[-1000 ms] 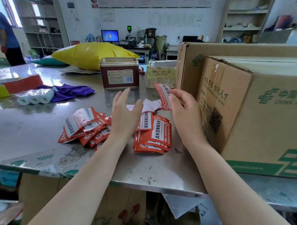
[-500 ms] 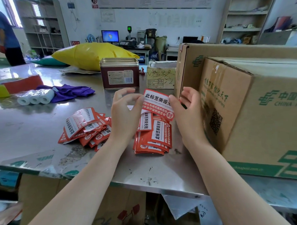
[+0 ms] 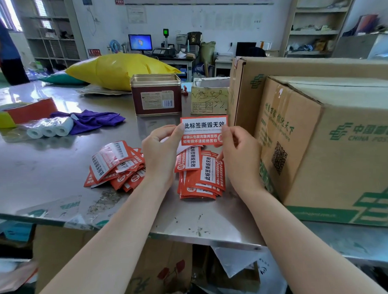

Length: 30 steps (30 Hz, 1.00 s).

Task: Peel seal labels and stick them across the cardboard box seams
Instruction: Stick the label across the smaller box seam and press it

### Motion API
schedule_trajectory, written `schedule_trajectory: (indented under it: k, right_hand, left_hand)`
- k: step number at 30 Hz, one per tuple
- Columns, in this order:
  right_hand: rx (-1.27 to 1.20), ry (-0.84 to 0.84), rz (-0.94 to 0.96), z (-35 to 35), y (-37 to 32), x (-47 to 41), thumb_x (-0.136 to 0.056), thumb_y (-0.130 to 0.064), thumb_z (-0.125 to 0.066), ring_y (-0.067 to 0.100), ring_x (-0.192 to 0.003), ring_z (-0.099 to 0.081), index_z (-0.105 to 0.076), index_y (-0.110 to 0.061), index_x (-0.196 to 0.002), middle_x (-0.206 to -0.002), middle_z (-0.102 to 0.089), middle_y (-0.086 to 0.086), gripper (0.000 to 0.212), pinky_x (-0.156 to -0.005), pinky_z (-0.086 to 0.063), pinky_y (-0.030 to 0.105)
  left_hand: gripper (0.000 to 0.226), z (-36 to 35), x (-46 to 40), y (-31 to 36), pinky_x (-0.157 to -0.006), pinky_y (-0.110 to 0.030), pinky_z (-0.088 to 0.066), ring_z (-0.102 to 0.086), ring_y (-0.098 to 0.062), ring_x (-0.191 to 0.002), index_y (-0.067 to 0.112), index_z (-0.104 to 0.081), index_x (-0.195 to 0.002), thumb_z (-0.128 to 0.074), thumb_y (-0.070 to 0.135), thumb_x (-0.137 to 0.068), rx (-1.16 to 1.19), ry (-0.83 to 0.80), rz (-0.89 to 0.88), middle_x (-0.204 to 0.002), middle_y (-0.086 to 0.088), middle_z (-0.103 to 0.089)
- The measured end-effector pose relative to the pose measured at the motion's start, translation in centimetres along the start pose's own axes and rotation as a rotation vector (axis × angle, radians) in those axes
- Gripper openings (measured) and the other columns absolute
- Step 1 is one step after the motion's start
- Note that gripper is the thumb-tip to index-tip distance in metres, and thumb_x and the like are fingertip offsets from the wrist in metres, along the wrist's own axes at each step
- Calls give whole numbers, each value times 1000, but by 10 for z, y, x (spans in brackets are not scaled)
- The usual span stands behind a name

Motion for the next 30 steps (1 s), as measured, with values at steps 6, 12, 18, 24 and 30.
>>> schedule_trajectory:
  k: [6, 12, 18, 24, 30]
  right_hand:
    - [242, -26, 146, -2, -35, -16, -97, -33, -41, 15, -61, -62, -59, -8, -77, -70, -64, 1, 37, -57, -55, 38]
    - [473, 9, 266, 9, -94, -45, -97, -26, -39, 19, -57, -54, -49, -12, -67, -69, -58, 4, 34, -47, -39, 28]
    - [576, -14, 277, 61, -135, -81, -93, -23, -43, 27, -61, -59, -62, -5, -79, -79, -65, 9, 30, -51, -48, 35]
    - [537, -118, 129, 130, -128, -104, -90, -19, -48, 25, -53, -52, -66, 7, -76, -73, -68, 22, 34, -51, -44, 32]
    - [569, -154, 33, 171, -107, -108, -89, -21, -52, 17, -46, -44, -70, 0, -73, -65, -67, 12, 32, -46, -38, 25]
  left_hand:
    - [14, 8, -6, 23, -55, -9, -49, -67, 4, -69, 26, -67, -76, -63, 25, -88, -29, 47, -13, -83, 6, -70]
    - [19, 5, -13, 63, -66, -21, -47, -58, -5, -69, 22, -67, -70, -62, 26, -87, -53, 97, -16, -72, 9, -64]
    - [21, -24, -6, 118, -63, -23, -47, -58, -6, -67, 17, -68, -67, -63, 22, -86, -100, -11, -29, -78, -2, -69]
    - [28, -67, 5, 144, -73, -36, -53, -64, -22, -78, 15, -66, -55, -68, 28, -79, -163, -131, 54, -73, -8, -67]
    - [27, -104, 22, 146, -51, -23, -31, -42, -9, -58, 13, -63, -60, -67, 25, -83, -229, -240, 104, -56, 2, -45]
Point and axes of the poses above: each hand's wrist, its own x-axis away from the middle knuckle, its own z-axis out of the back of the hand, y = z × x, the point moved 2 cm from there along -x, towards the middle knuckle
